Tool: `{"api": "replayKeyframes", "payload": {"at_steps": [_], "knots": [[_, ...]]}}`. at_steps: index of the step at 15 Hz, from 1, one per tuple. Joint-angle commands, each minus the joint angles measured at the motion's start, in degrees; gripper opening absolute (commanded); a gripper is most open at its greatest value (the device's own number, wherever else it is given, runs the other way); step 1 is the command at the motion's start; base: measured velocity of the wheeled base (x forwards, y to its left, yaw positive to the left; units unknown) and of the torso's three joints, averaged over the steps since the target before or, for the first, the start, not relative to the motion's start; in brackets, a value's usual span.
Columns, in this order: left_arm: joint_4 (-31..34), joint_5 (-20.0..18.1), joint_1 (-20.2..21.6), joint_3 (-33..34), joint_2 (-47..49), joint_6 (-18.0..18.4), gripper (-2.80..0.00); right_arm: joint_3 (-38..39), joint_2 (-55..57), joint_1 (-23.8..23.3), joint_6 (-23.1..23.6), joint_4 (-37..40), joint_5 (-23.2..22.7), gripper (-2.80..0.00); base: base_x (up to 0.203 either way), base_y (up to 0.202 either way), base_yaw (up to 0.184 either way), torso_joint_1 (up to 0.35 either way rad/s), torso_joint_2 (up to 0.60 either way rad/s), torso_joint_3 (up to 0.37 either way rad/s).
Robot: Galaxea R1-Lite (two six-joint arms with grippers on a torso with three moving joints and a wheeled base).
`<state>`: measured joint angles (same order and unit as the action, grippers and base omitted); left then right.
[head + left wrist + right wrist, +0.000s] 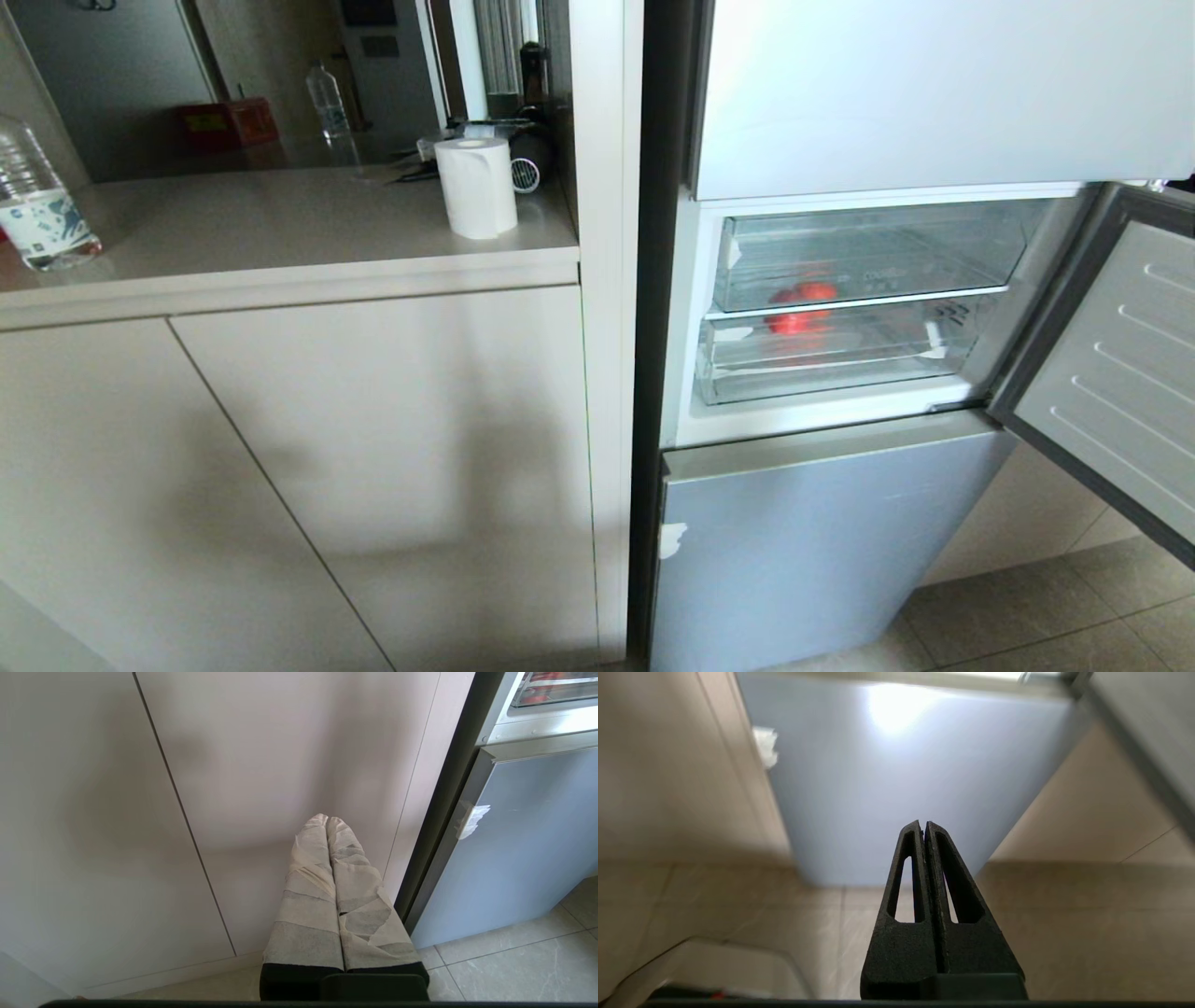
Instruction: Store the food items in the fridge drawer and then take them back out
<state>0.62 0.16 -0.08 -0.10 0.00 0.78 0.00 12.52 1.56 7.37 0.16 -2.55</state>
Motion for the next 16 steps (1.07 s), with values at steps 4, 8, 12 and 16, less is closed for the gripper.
{"api": "replayKeyframes", "payload": {"at_steps": [4,8,12,16], "knots": [[-0.01,0.02,-0.01,0.01,0.00,0.01,-2.80,0.08,-12.62,-1.66,0.28,0.18,-0.78,-2.80,0.000,0.000,0.000,0.000,0.00,0.000],[-0.01,0.02,-0.01,0.01,0.00,0.01,-2.80,0.09,-12.61,-1.65,-2.21,0.19,1.60,-2.80,0.000,0.000,0.000,0.000,0.00,0.000],[-0.01,0.02,-0.01,0.01,0.00,0.01,-2.80,0.09,-12.61,-1.65,-6.84,-0.16,2.20,-2.80,0.001,0.001,-0.028,0.001,0.00,-0.001],[-0.01,0.02,-0.01,0.01,0.00,0.01,-2.80,0.09,-12.61,-1.65,-6.91,-0.25,2.46,-2.80,0.000,0.007,-0.172,0.002,0.00,0.003]]}}
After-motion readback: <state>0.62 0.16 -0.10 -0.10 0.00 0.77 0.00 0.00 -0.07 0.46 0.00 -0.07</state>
